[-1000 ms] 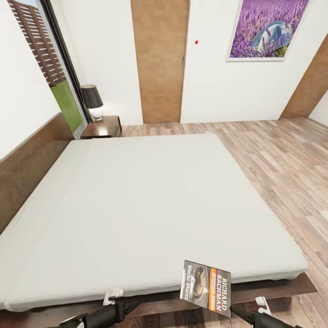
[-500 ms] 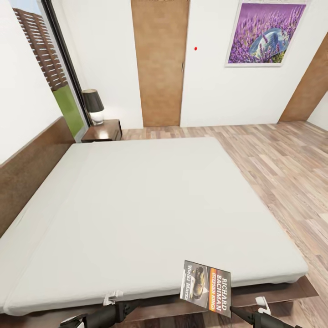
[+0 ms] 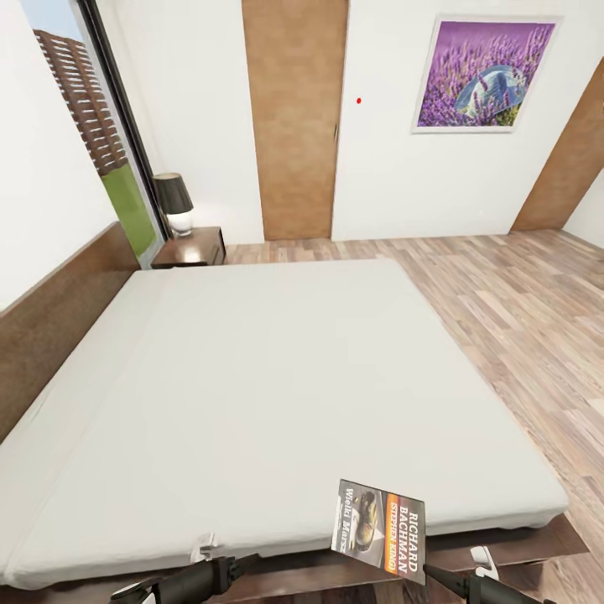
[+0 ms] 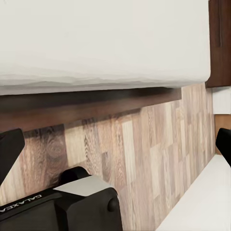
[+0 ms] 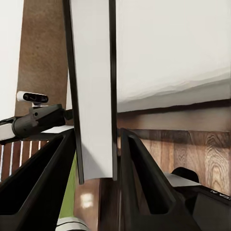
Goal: In the bedroom, move the book from the bed onto either nightstand, and place the two sandals side by side next to the bed.
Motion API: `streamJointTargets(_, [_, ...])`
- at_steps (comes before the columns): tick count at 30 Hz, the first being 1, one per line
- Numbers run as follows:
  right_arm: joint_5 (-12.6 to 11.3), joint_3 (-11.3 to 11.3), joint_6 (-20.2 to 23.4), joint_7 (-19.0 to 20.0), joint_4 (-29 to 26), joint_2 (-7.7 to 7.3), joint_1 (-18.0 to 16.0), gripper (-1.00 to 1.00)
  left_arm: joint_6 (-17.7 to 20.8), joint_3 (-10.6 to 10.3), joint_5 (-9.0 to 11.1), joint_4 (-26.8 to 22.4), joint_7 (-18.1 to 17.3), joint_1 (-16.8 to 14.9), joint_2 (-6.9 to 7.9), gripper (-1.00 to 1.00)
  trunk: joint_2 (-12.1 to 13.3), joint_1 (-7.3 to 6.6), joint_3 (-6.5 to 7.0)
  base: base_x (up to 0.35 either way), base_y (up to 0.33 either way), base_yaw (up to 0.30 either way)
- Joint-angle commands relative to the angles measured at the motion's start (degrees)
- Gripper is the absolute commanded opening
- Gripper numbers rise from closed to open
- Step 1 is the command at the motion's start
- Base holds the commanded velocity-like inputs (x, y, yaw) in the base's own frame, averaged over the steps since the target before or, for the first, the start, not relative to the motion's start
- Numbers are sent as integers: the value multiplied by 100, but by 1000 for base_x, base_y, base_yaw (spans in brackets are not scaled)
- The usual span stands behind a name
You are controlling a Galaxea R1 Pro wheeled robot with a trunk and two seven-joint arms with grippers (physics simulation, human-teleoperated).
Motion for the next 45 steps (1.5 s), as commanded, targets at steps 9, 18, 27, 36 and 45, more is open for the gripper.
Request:
streamJointTargets(9, [-25,10,59,14,1,-2,-4,-100,29,-47,60,-4,-12,-2,4,100,-5,1,78,0,0,0])
streamJointTargets(18, [-25,10,59,14,1,-2,-5,-100,29,-47,59,-3,-12,-2,4,100,-5,1,161,0,0,0])
streamJointTargets(27, [-25,10,59,14,1,-2,-5,-100,30,-47,59,-2,-12,-2,4,100,-5,1,245,0,0,0])
streamJointTargets(36, [-25,10,59,13,1,-2,-4,-100,28,-47,61,-1,-12,-2,4,100,-5,1,328,0,0,0])
streamJointTargets(45, [-25,10,59,9,1,24,-4,-100,-222,-47,41,293,-12,-2,4,100,-5,1,412,0,0,0])
